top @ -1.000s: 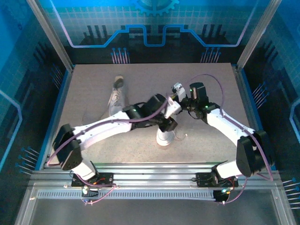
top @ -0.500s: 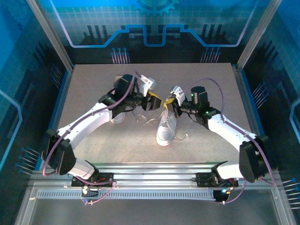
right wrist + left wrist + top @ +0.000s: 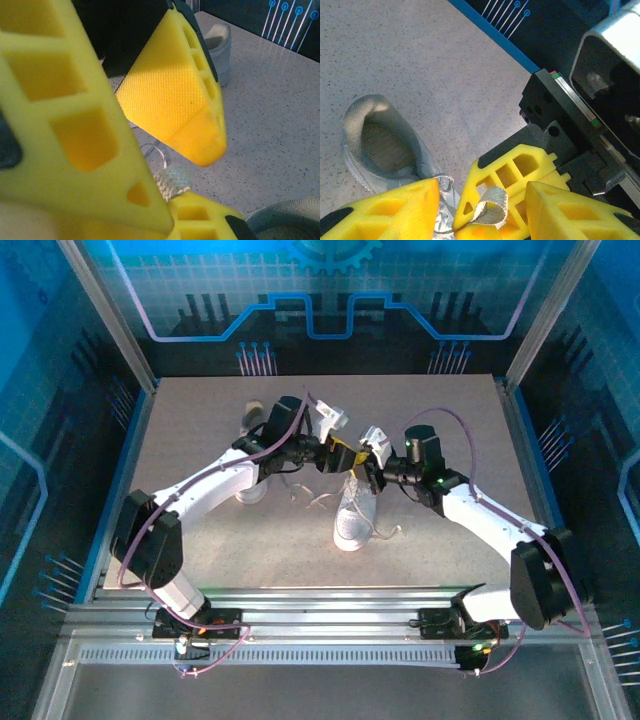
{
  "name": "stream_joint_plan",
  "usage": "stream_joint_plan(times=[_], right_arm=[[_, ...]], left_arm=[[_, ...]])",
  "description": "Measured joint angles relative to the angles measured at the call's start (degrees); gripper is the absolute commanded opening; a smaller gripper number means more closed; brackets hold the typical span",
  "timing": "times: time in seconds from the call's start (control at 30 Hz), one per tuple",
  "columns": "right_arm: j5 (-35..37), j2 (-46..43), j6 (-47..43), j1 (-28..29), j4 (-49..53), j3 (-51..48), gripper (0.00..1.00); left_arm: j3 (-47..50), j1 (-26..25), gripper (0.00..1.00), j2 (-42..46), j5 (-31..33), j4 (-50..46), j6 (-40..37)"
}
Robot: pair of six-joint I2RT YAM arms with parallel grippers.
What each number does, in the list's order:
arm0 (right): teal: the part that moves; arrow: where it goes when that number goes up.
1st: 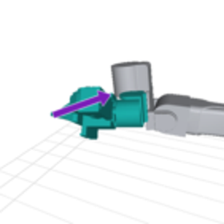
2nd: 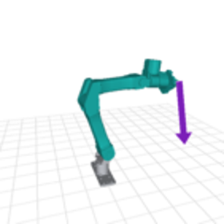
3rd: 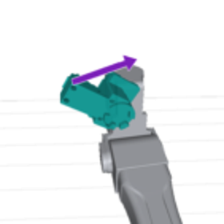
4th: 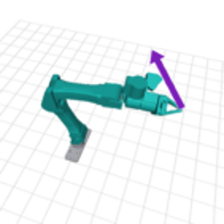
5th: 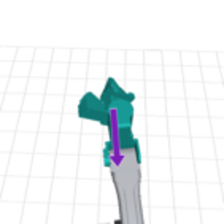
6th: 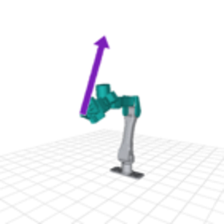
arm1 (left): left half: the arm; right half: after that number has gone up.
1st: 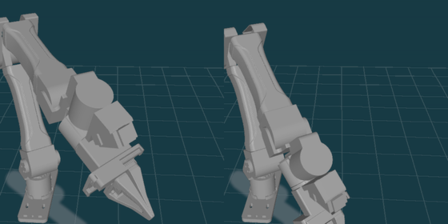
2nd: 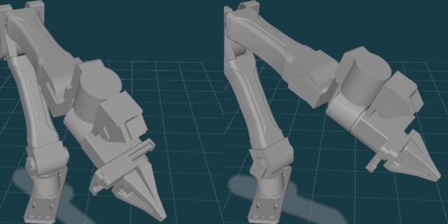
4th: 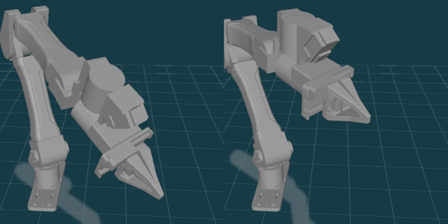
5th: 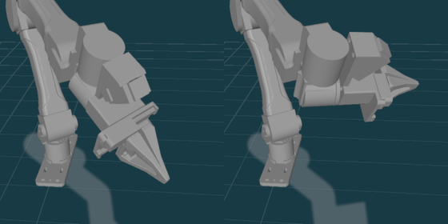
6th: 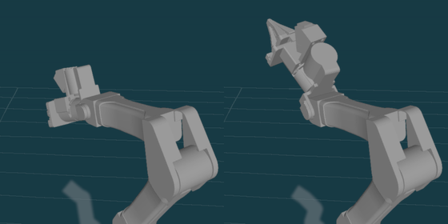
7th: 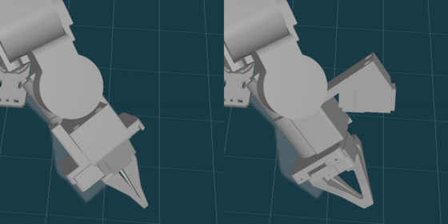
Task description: Tie the shoes
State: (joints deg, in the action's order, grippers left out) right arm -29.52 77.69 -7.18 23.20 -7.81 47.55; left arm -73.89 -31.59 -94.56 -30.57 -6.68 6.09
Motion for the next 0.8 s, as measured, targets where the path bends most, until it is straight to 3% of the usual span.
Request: stream_joint_plan(times=[0.07, 0.17, 0.2, 0.3, 0.33, 0.43, 0.8], right_arm=[[0.1, 0.0, 0.0, 0.0, 0.3, 0.0, 0.00], [0.3, 0.0, 0.0, 0.0, 0.3, 0.0, 0.00], [0.3, 0.0, 0.0, 0.0, 0.3, 0.0, 0.00], [0.6, -0.1, 0.3, 0.0, 0.4, 0.0, 0.22], [0.8, -0.2, 0.1, 0.0, 0.5, 0.0, 0.34], [2.0, -1.8, 0.3, 0.0, 0.9, -0.5, 0.51], [8.5, -14.3, 7.2, 0.0, 7.9, -9.6, 0.50]], left_arm=[[-0.3, 0.1, 0.35, -0.5, -0.7, 0.2, 0.0], [-1.0, 0.1, 0.04, -1.1, -1.4, 0.2, 0.0], [-1.1, 0.1, 0.00, -1.2, -1.7, 0.2, 0.1], [-1.2, 0.1, 0.00, -1.4, -1.6, 0.1, 0.0], [-1.2, 0.2, 0.00, -1.4, -1.6, 0.1, 0.2], [-1.2, 0.4, 0.00, -1.4, -1.6, 0.2, 1.1], [-1.3, 1.7, 0.00, -1.5, -1.2, 1.0, 3.6]])
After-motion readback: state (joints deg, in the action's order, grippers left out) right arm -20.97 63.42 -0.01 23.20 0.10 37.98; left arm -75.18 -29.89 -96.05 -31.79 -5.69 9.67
